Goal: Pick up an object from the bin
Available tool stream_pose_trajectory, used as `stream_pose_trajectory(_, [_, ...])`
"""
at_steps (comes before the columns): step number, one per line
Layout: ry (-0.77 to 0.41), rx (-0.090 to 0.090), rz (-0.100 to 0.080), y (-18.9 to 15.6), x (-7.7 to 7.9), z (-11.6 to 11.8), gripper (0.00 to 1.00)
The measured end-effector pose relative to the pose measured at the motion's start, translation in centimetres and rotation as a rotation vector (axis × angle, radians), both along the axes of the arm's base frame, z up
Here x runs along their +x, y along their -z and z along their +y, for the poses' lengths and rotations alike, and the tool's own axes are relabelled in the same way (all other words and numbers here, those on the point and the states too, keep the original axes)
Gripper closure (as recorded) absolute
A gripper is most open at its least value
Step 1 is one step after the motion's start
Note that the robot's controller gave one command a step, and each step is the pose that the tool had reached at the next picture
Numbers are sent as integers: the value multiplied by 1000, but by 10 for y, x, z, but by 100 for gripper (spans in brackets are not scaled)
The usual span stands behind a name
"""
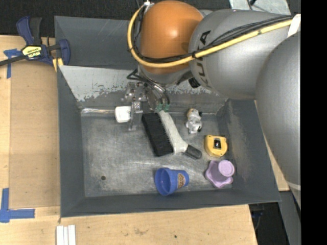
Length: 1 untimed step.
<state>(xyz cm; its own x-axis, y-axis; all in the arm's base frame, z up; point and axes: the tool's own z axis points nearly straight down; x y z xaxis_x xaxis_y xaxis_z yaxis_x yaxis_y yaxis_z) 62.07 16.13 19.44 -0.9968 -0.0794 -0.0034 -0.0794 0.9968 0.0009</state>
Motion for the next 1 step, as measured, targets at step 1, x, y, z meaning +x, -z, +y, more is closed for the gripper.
stream_pose_trajectory(1, [14, -2, 9, -21, -3, -2, 100])
